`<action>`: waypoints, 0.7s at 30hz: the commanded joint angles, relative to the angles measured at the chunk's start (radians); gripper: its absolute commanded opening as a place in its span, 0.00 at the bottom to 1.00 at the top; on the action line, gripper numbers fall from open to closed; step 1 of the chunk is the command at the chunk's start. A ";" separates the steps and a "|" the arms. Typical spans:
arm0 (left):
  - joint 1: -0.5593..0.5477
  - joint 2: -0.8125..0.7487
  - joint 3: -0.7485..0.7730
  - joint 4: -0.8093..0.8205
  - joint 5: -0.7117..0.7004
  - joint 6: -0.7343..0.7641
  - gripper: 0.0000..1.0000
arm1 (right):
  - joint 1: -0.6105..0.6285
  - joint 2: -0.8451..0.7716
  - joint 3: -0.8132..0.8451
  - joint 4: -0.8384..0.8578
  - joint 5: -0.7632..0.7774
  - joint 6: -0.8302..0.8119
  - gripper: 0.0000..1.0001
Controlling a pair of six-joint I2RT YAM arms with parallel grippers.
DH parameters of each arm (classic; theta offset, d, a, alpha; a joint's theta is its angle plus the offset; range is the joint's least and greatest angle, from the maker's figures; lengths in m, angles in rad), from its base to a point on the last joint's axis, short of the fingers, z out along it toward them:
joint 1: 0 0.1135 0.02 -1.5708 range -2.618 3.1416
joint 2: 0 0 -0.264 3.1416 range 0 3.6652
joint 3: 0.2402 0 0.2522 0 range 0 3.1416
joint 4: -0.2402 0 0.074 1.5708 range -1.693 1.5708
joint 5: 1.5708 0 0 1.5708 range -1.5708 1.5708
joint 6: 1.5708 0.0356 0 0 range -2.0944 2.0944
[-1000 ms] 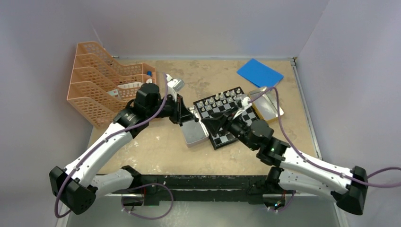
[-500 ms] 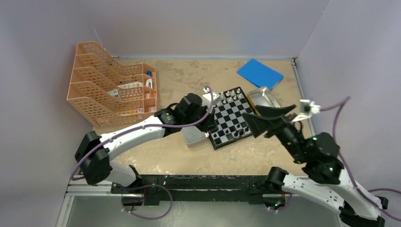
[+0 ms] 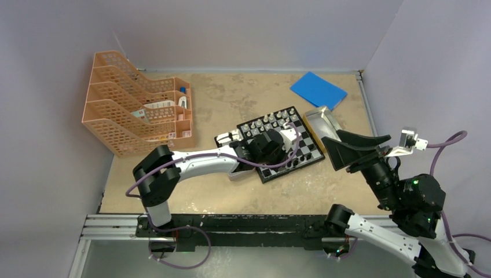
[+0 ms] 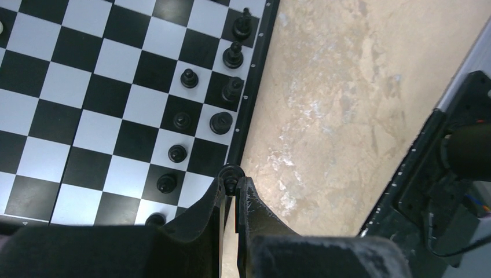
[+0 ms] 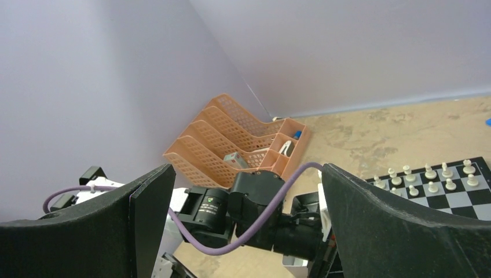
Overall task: Set up the chess pieces on the board
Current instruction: Place the chess piece on the chessboard.
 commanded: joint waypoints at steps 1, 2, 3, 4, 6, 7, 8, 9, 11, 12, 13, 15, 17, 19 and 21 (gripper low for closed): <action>-0.001 0.027 0.040 0.062 -0.056 0.034 0.00 | 0.010 -0.018 0.025 0.003 0.021 -0.010 0.99; -0.001 0.034 0.041 0.063 -0.056 0.037 0.00 | 0.010 -0.019 0.024 0.003 0.020 -0.008 0.99; -0.001 0.041 0.042 0.063 -0.056 0.039 0.00 | 0.011 -0.019 0.022 0.004 0.018 -0.008 0.99; -0.001 0.048 0.041 0.062 -0.057 0.040 0.00 | 0.011 -0.018 0.019 0.005 0.017 -0.007 0.99; -0.001 0.058 0.039 0.062 -0.056 0.040 0.00 | 0.011 -0.018 0.014 0.011 0.016 -0.009 0.99; -0.001 0.064 0.039 0.063 -0.056 0.039 0.00 | 0.011 -0.018 0.012 0.012 0.014 -0.010 0.99; -0.002 0.071 0.039 0.065 -0.055 0.040 0.00 | 0.011 -0.017 0.011 0.012 0.014 -0.009 0.99; -0.001 0.078 0.039 0.068 -0.052 0.040 0.00 | 0.011 -0.015 0.011 0.013 0.012 -0.009 0.99; -0.002 0.091 0.043 0.070 -0.044 0.039 0.00 | 0.010 -0.012 0.008 0.016 0.011 -0.010 0.99; -0.002 0.096 0.045 0.071 -0.039 0.039 0.00 | 0.010 -0.011 0.006 0.020 0.010 -0.009 0.99; -0.002 0.102 0.047 0.072 -0.033 0.039 0.00 | 0.011 -0.010 0.004 0.023 0.010 -0.010 0.99; -0.002 0.110 0.048 0.075 -0.027 0.039 0.00 | 0.010 -0.009 -0.003 0.031 0.006 -0.009 0.99; -0.002 0.119 0.050 0.075 -0.025 0.039 0.00 | 0.011 -0.005 -0.008 0.037 0.004 -0.010 0.99; -0.002 0.126 0.053 0.071 -0.026 0.039 0.00 | 0.010 -0.001 -0.012 0.039 0.000 -0.007 0.99; -0.002 0.130 0.052 0.072 -0.029 0.039 0.00 | 0.010 0.003 -0.014 0.038 -0.004 -0.006 0.99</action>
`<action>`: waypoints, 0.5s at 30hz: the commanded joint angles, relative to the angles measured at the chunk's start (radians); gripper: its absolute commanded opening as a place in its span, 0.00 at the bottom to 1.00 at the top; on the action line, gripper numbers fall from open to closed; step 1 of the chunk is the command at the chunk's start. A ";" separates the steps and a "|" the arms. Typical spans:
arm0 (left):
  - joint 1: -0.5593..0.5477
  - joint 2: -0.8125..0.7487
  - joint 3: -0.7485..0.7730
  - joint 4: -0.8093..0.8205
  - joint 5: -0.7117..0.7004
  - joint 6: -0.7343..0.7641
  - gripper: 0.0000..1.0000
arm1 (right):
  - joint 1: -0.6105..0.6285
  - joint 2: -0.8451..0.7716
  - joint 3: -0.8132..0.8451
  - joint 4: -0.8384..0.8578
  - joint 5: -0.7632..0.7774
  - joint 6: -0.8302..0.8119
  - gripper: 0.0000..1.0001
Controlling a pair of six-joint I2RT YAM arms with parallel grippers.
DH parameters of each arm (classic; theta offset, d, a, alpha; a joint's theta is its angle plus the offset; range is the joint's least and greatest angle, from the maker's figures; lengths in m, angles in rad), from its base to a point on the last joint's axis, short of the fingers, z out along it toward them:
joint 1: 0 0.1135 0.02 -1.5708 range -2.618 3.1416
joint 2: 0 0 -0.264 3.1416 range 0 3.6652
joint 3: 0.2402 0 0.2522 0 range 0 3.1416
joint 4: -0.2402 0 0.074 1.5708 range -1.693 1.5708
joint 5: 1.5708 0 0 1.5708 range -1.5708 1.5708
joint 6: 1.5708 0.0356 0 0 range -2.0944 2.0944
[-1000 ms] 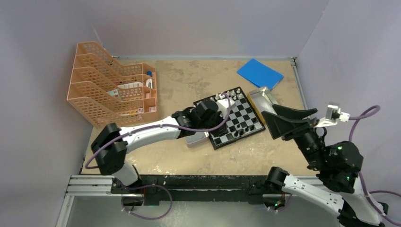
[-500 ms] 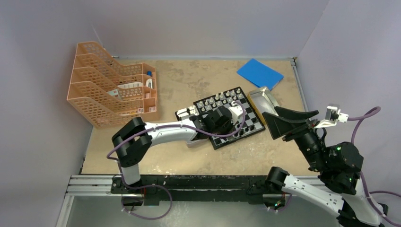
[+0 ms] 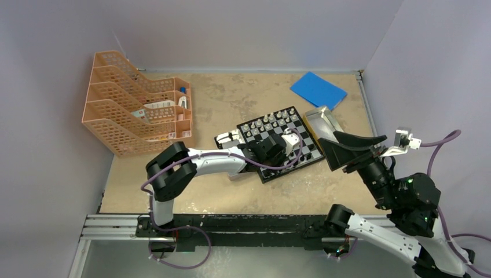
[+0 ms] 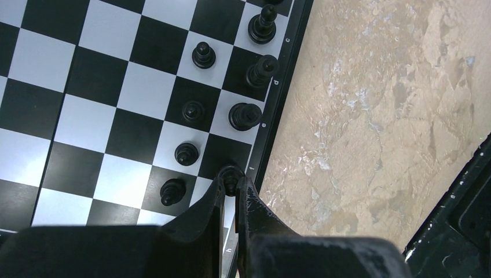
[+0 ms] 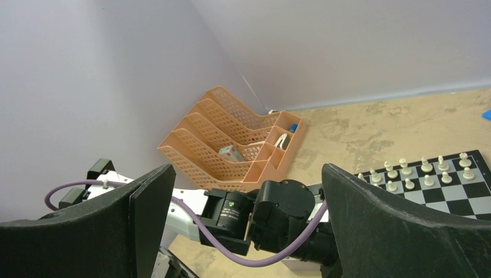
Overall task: Set up the chess pieces on the board
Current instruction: Place the chess piece on the chessboard.
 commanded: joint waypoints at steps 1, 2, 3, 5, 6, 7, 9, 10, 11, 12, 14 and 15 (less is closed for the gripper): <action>-0.002 0.004 0.046 0.053 0.009 0.020 0.00 | 0.011 0.000 0.000 0.054 -0.001 -0.005 0.99; -0.002 0.007 0.046 0.055 0.009 0.021 0.00 | 0.010 0.000 -0.002 0.056 -0.001 -0.005 0.99; -0.002 0.010 0.047 0.058 0.010 0.022 0.00 | 0.010 0.000 -0.004 0.058 -0.001 -0.005 0.99; -0.003 0.017 0.052 0.059 0.009 0.027 0.00 | 0.010 -0.002 -0.008 0.062 -0.001 -0.005 0.99; -0.003 0.020 0.055 0.058 0.008 0.030 0.00 | 0.010 -0.001 -0.009 0.064 -0.001 -0.003 0.99; -0.004 0.023 0.058 0.059 0.006 0.032 0.00 | 0.010 -0.002 -0.008 0.065 -0.002 -0.003 0.99; -0.004 0.029 0.064 0.060 0.006 0.037 0.00 | 0.010 0.000 -0.008 0.066 -0.007 -0.002 0.99; -0.004 0.034 0.069 0.058 0.007 0.039 0.00 | 0.009 0.000 -0.009 0.067 -0.007 -0.002 0.99; -0.004 0.037 0.072 0.054 0.007 0.040 0.00 | 0.010 0.000 -0.010 0.068 -0.007 -0.002 0.99; -0.004 0.042 0.075 0.049 0.006 0.041 0.00 | 0.010 0.000 -0.011 0.068 -0.007 -0.002 0.99; -0.004 0.046 0.079 0.045 0.004 0.042 0.00 | 0.010 0.000 -0.011 0.068 -0.006 -0.001 0.99; -0.004 0.048 0.079 0.043 0.003 0.044 0.00 | 0.011 0.002 -0.011 0.070 -0.008 -0.001 0.99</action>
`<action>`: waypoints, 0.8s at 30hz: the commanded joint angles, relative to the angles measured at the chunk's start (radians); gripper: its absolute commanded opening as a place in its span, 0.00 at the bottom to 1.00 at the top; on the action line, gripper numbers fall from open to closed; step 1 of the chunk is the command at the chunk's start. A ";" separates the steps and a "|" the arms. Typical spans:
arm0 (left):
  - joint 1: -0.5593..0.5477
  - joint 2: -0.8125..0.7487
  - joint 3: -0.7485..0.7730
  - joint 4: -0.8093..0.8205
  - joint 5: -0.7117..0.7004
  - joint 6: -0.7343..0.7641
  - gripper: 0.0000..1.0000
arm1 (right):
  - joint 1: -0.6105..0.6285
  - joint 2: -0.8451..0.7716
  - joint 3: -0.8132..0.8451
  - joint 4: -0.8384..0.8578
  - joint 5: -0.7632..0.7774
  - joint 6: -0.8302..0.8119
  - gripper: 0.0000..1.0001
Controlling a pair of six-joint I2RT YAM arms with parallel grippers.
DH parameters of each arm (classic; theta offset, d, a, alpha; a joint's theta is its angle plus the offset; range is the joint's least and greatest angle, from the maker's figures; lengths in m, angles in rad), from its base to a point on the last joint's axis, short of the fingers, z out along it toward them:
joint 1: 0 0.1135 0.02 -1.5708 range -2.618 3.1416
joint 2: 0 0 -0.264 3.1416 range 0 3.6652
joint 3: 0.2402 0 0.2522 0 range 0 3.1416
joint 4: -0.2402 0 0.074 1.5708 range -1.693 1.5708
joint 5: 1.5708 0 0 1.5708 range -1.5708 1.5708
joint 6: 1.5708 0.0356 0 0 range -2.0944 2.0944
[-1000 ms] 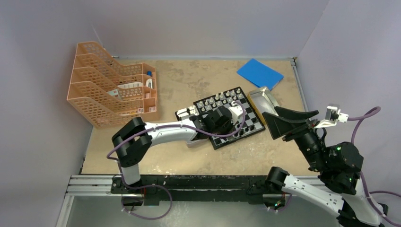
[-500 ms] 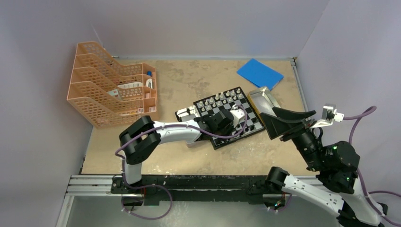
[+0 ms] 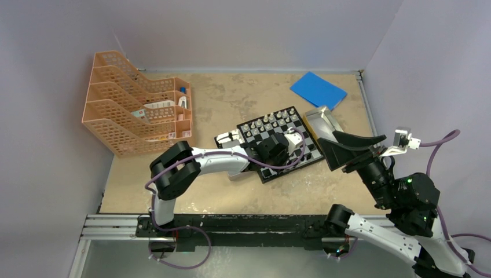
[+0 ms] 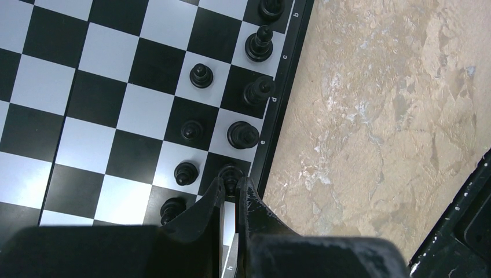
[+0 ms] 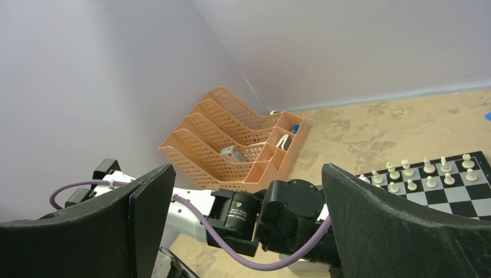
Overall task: Set up the chess pieces on the board
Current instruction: Place the chess piece on the chessboard.
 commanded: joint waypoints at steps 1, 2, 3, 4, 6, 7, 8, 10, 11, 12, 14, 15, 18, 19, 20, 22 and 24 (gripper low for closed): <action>-0.004 0.013 0.043 0.028 0.003 0.021 0.00 | 0.011 0.001 -0.002 0.059 -0.004 -0.003 0.99; -0.004 0.014 0.045 0.024 0.002 0.021 0.00 | 0.010 0.001 -0.001 0.059 -0.005 -0.002 0.99; -0.004 0.015 0.045 0.021 0.001 0.021 0.00 | 0.011 0.000 -0.001 0.059 -0.005 -0.003 0.99; -0.004 0.017 0.045 0.019 0.000 0.022 0.00 | 0.011 -0.001 -0.002 0.058 -0.004 -0.003 0.99; -0.004 0.021 0.045 0.014 -0.004 0.022 0.00 | 0.010 -0.001 -0.004 0.058 -0.003 -0.004 0.99; -0.004 0.024 0.045 0.012 -0.005 0.021 0.00 | 0.010 -0.001 -0.004 0.058 -0.005 -0.003 0.99; -0.004 0.026 0.045 0.008 -0.006 0.021 0.00 | 0.010 -0.002 -0.004 0.058 -0.006 -0.003 0.99; -0.004 0.030 0.046 0.003 -0.009 0.021 0.00 | 0.011 -0.001 -0.005 0.057 -0.006 -0.002 0.99; -0.004 0.032 0.047 0.000 -0.011 0.021 0.00 | 0.010 -0.001 -0.006 0.057 -0.004 -0.002 0.99; -0.004 0.033 0.048 -0.002 -0.011 0.021 0.00 | 0.009 -0.004 -0.007 0.058 -0.004 -0.002 0.99; -0.005 0.036 0.052 -0.009 -0.015 0.021 0.01 | 0.010 -0.002 -0.009 0.059 -0.004 -0.003 0.99; -0.007 0.039 0.055 -0.013 -0.020 0.023 0.02 | 0.010 -0.001 -0.009 0.060 -0.005 -0.003 0.99; -0.010 0.053 0.071 -0.042 -0.045 0.027 0.02 | 0.010 -0.001 -0.009 0.062 -0.005 -0.002 0.99; -0.011 0.054 0.073 -0.050 -0.049 0.027 0.02 | 0.010 0.000 -0.010 0.061 -0.004 -0.002 0.99; -0.014 0.054 0.072 -0.051 -0.051 0.027 0.02 | 0.011 -0.001 -0.012 0.060 -0.005 -0.002 0.99; -0.016 0.051 0.071 -0.058 -0.056 0.027 0.03 | 0.011 -0.001 -0.016 0.062 -0.005 -0.002 0.99; -0.019 0.049 0.071 -0.063 -0.061 0.027 0.03 | 0.009 0.001 -0.018 0.063 -0.006 -0.002 0.99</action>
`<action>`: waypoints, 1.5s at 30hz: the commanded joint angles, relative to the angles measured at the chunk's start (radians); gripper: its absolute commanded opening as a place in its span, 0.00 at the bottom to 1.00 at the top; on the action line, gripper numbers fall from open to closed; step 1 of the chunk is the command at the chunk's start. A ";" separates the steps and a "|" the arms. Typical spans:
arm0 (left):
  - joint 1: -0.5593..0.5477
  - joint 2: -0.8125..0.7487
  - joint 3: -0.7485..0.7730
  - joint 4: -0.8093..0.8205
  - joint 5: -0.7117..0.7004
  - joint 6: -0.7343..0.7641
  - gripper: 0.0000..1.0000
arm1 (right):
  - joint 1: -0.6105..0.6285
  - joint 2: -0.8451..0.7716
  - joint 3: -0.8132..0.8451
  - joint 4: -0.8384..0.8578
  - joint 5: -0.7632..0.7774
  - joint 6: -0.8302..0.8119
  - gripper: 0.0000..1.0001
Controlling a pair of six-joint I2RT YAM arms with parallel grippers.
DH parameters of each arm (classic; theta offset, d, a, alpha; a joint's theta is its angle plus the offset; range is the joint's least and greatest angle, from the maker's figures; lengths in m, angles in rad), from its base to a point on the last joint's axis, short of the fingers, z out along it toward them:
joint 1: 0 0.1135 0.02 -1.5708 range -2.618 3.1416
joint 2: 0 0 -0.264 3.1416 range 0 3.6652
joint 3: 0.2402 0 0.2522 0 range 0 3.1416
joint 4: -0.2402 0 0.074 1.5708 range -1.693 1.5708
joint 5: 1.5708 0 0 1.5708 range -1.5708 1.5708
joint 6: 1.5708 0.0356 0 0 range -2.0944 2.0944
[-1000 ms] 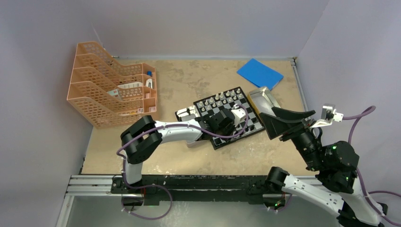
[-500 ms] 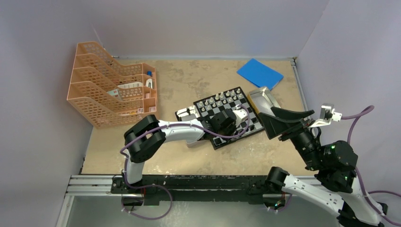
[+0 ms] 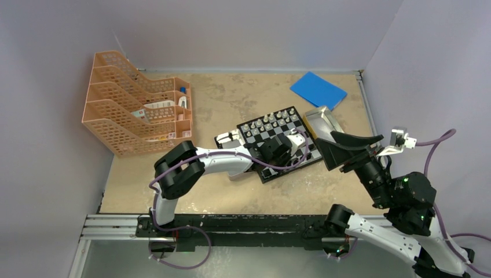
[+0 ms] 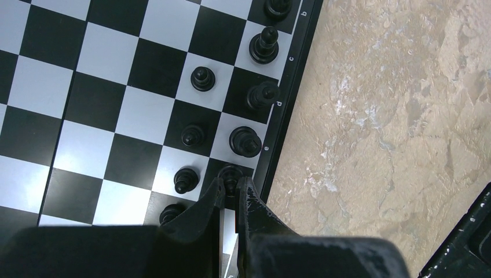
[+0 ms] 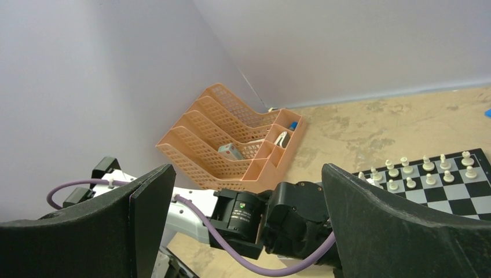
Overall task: Set up the chess pieces on the board
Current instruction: Place the chess piece on the chessboard.
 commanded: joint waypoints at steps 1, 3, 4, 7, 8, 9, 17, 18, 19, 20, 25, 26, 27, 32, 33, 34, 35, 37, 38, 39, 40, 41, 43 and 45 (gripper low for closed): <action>-0.010 0.005 0.029 -0.033 -0.029 0.023 0.03 | 0.010 -0.003 -0.003 0.055 -0.006 -0.001 0.99; -0.012 0.001 0.029 -0.038 -0.030 0.023 0.03 | 0.010 -0.001 -0.001 0.056 -0.005 -0.001 0.99; -0.012 0.000 0.028 -0.039 -0.033 0.025 0.03 | 0.009 -0.001 -0.002 0.056 -0.006 -0.001 0.99; -0.014 -0.002 0.029 -0.043 -0.039 0.026 0.03 | 0.010 0.001 -0.003 0.057 -0.011 0.001 0.99; -0.014 -0.002 0.031 -0.045 -0.041 0.027 0.03 | 0.009 0.001 -0.003 0.057 -0.011 0.001 0.99; -0.015 -0.003 0.031 -0.046 -0.044 0.028 0.03 | 0.011 0.002 -0.005 0.058 -0.011 0.003 0.99; -0.019 -0.016 0.023 -0.048 -0.057 0.025 0.04 | 0.010 0.008 -0.021 0.071 -0.012 0.004 0.99; -0.020 -0.017 0.023 -0.051 -0.057 0.025 0.04 | 0.010 0.010 -0.022 0.072 -0.012 0.004 0.99; -0.020 -0.017 0.023 -0.052 -0.056 0.025 0.04 | 0.010 0.012 -0.022 0.073 -0.014 0.003 0.99; -0.020 -0.016 0.024 -0.054 -0.055 0.026 0.04 | 0.011 0.014 -0.023 0.075 -0.015 0.002 0.99; -0.023 -0.019 0.026 -0.067 -0.056 0.028 0.04 | 0.011 0.021 -0.025 0.079 -0.014 0.000 0.99; -0.023 -0.020 0.027 -0.071 -0.057 0.028 0.04 | 0.011 0.023 -0.027 0.079 -0.016 0.000 0.99; -0.023 -0.021 0.028 -0.076 -0.060 0.027 0.04 | 0.011 0.024 -0.028 0.081 -0.017 0.000 0.99; -0.029 -0.024 0.029 -0.078 -0.058 0.027 0.04 | 0.010 0.032 -0.026 0.083 -0.020 0.000 0.99; -0.029 -0.024 0.031 -0.079 -0.060 0.027 0.04 | 0.010 0.033 -0.026 0.082 -0.021 0.000 0.99; -0.031 -0.023 0.031 -0.081 -0.063 0.028 0.04 | 0.010 0.033 -0.026 0.082 -0.021 0.000 0.99; -0.031 -0.022 0.031 -0.082 -0.064 0.028 0.04 | 0.010 0.032 -0.027 0.083 -0.022 0.001 0.99; -0.031 -0.018 0.032 -0.085 -0.067 0.030 0.05 | 0.011 0.033 -0.028 0.083 -0.024 0.002 0.99; -0.031 -0.016 0.032 -0.087 -0.069 0.031 0.06 | 0.011 0.032 -0.029 0.083 -0.023 0.004 0.99; -0.031 -0.012 0.035 -0.092 -0.072 0.031 0.06 | 0.010 0.032 -0.030 0.084 -0.024 0.004 0.99; -0.032 -0.011 0.037 -0.097 -0.073 0.031 0.07 | 0.010 0.033 -0.031 0.087 -0.024 0.004 0.99; -0.032 -0.011 0.038 -0.099 -0.073 0.031 0.07 | 0.011 0.034 -0.031 0.088 -0.023 0.004 0.99; -0.032 -0.013 0.037 -0.099 -0.070 0.030 0.08 | 0.010 0.036 -0.032 0.088 -0.024 0.004 0.99; -0.034 -0.011 0.039 -0.099 -0.067 0.030 0.11 | 0.010 0.039 -0.032 0.089 -0.026 0.004 0.99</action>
